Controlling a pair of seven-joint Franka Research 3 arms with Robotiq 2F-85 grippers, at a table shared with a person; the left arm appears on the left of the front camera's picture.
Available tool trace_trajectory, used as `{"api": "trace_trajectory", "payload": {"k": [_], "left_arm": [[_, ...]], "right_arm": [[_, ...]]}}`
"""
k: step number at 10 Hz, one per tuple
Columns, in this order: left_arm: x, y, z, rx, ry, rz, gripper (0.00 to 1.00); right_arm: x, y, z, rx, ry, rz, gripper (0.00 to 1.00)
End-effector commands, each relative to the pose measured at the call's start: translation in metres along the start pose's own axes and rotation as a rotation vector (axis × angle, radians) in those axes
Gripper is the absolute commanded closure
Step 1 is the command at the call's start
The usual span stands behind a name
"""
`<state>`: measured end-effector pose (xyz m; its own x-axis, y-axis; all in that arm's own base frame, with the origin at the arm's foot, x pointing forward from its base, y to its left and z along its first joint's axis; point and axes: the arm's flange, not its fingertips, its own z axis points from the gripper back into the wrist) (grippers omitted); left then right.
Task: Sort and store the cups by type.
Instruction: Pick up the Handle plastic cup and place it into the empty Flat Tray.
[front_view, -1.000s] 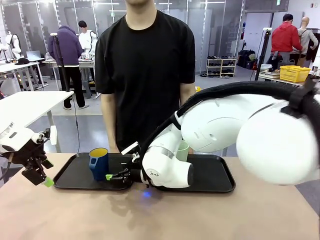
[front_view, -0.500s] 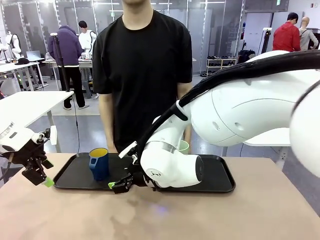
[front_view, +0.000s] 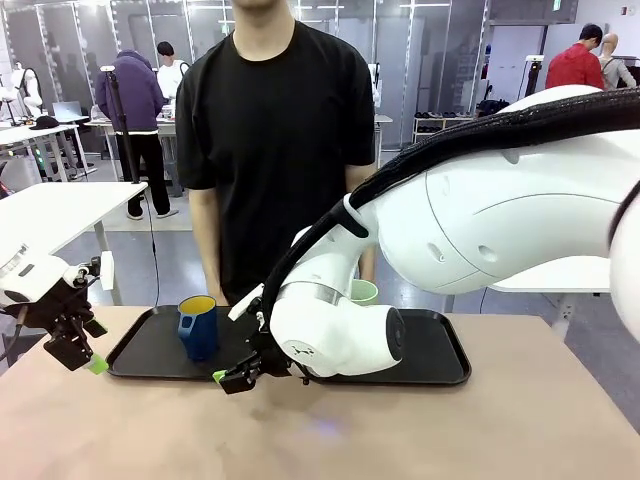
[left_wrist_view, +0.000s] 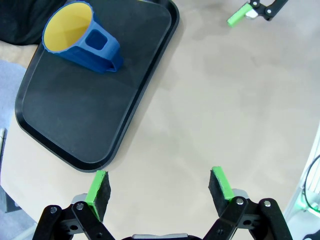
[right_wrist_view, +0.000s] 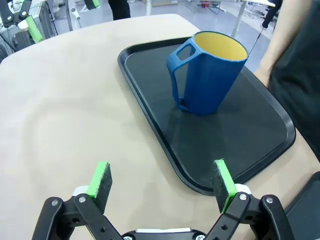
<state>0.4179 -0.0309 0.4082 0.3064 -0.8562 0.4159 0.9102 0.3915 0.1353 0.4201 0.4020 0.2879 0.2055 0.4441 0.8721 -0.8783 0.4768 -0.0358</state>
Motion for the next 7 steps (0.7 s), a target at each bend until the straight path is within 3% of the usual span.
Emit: {"api": "trace_trajectory", "payload": {"k": [1, 7], "left_arm": [[0.0002, -0.0002, -0.0011, 0.020, 0.018, 0.008, 0.00], [0.0002, -0.0002, -0.0011, 0.020, 0.018, 0.008, 0.00]], "right_arm": [[-0.0009, -0.0042, -0.0016, 0.003, -0.011, -0.011, 0.00], [-0.0009, -0.0042, -0.0016, 0.003, -0.011, -0.011, 0.00]]}}
